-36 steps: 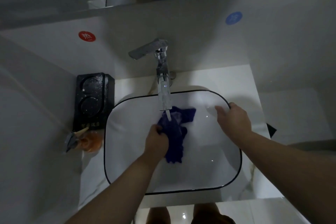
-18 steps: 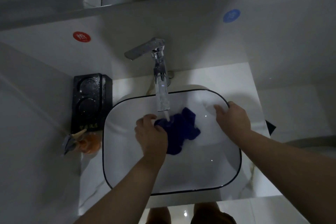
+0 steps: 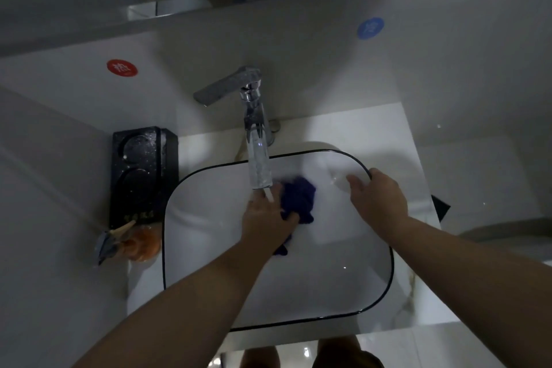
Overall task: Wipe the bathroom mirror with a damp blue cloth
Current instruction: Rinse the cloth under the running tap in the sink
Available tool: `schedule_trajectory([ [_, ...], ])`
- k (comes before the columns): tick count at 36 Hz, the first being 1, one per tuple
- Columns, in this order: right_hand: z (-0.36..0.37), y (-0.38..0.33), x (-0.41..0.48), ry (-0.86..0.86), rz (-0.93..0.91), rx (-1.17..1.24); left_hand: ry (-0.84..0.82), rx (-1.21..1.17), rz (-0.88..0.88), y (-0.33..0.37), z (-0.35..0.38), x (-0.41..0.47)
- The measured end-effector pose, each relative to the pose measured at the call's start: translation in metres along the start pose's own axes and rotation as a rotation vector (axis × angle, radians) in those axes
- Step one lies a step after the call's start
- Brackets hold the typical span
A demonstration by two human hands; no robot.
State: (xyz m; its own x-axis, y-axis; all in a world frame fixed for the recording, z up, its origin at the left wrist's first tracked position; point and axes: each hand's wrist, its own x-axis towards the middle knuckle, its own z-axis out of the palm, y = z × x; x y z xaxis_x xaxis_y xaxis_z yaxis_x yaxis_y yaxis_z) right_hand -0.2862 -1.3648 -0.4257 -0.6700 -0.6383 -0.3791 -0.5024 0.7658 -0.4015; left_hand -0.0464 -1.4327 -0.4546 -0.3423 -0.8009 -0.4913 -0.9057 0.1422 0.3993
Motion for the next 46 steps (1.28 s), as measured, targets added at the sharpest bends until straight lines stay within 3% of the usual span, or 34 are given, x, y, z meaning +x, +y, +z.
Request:
schedule_trajectory([
  [3, 0.000, 0.001, 0.001, 0.000, 0.004, -0.002, 0.037, -0.208, -0.158, -0.019, -0.011, -0.004],
  [7, 0.001, 0.001, 0.001, 0.014, -0.005, -0.002, 0.136, -0.243, -0.318, -0.035, -0.019, -0.021],
  [10, 0.002, 0.000, 0.001, 0.022, -0.012, -0.006, 0.106, -0.111, -0.219, -0.041, -0.018, -0.034],
  [13, 0.002, 0.000, 0.001, 0.012, -0.013, -0.003, 0.144, 0.053, 0.001, -0.054, -0.007, -0.048],
  [15, 0.002, 0.002, 0.002, 0.008, -0.007, 0.000, 0.143, 0.041, 0.104, -0.056, -0.004, -0.054],
  [18, 0.001, 0.002, 0.001, -0.005, -0.009, 0.003, 0.183, -0.354, 0.000, -0.042, -0.028, -0.061],
  [22, 0.000, 0.000, 0.000, -0.011, -0.001, 0.006, 0.411, -0.836, -0.277, -0.010, -0.094, -0.051],
  [27, 0.000, -0.001, -0.001, -0.021, 0.011, 0.022, 0.509, -1.114, -0.118, 0.029, -0.184, -0.025],
  [33, -0.001, -0.003, -0.002, -0.018, 0.023, 0.019, 0.534, -0.951, -0.027, 0.038, -0.228, 0.029],
  [38, -0.002, -0.004, -0.003, -0.012, 0.027, 0.023, 0.488, -1.019, -0.191, 0.017, -0.195, 0.021],
  [41, -0.002, -0.004, -0.002, -0.011, 0.028, 0.026, 0.591, -0.768, -0.298, -0.015, -0.141, -0.003],
  [43, -0.001, -0.003, -0.002, -0.012, 0.032, 0.026, 0.484, -0.602, -0.323, -0.036, -0.091, -0.024],
  [46, -0.001, -0.002, -0.003, -0.007, 0.025, 0.025, 0.092, -0.471, -0.307, -0.052, -0.019, -0.058],
])
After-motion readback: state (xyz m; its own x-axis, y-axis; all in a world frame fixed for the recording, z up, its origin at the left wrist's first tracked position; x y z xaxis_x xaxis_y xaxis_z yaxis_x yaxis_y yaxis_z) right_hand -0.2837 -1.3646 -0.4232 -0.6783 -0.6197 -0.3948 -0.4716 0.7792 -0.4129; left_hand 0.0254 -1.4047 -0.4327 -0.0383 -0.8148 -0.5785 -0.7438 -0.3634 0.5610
